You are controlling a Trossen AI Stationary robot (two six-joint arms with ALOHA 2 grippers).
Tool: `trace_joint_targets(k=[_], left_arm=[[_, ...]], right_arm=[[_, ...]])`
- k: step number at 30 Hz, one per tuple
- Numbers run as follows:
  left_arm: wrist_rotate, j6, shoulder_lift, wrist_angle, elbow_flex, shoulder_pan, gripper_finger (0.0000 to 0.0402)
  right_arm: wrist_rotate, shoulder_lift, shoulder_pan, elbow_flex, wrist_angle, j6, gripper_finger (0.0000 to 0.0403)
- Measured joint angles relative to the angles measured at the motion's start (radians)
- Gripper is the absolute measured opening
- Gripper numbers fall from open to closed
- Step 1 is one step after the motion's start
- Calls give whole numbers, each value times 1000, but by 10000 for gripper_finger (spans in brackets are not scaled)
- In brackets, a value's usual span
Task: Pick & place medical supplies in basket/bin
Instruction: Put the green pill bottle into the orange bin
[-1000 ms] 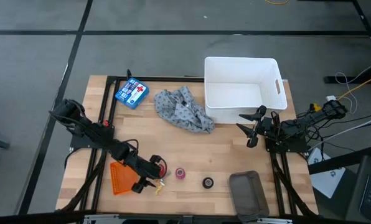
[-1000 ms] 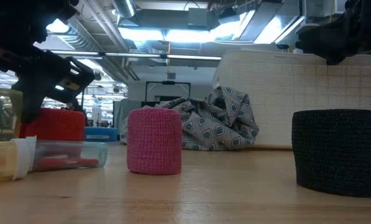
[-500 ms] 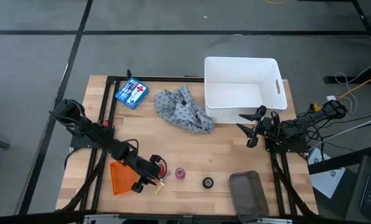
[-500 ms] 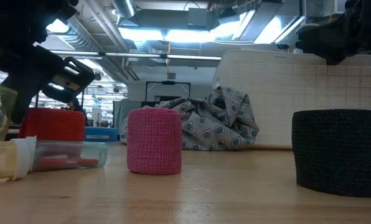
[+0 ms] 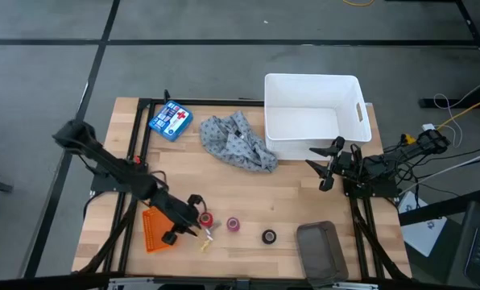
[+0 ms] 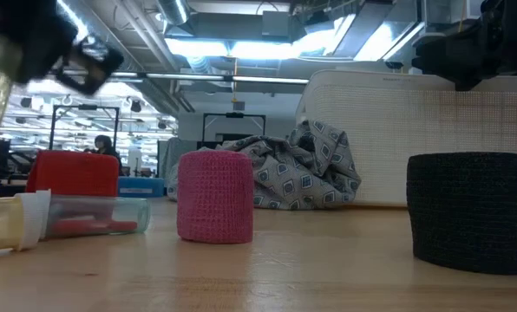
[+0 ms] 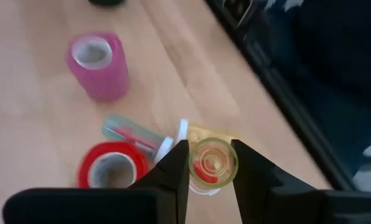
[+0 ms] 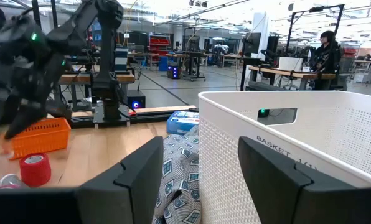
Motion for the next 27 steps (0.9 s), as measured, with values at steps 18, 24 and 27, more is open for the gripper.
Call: trace_joint_targets(k=[18,24,27], left_arm=[[30,-363,-345,-527,-40,-20,84],[34,-460,-344,-466,-146,-61,84],[23,-502,-345,-444,-200,-73,84]], right_arm=[[0,0,0,0,0,0,209],[0,0,0,0,-1,-1,209],[0,0,0,0,-2,-1,209]])
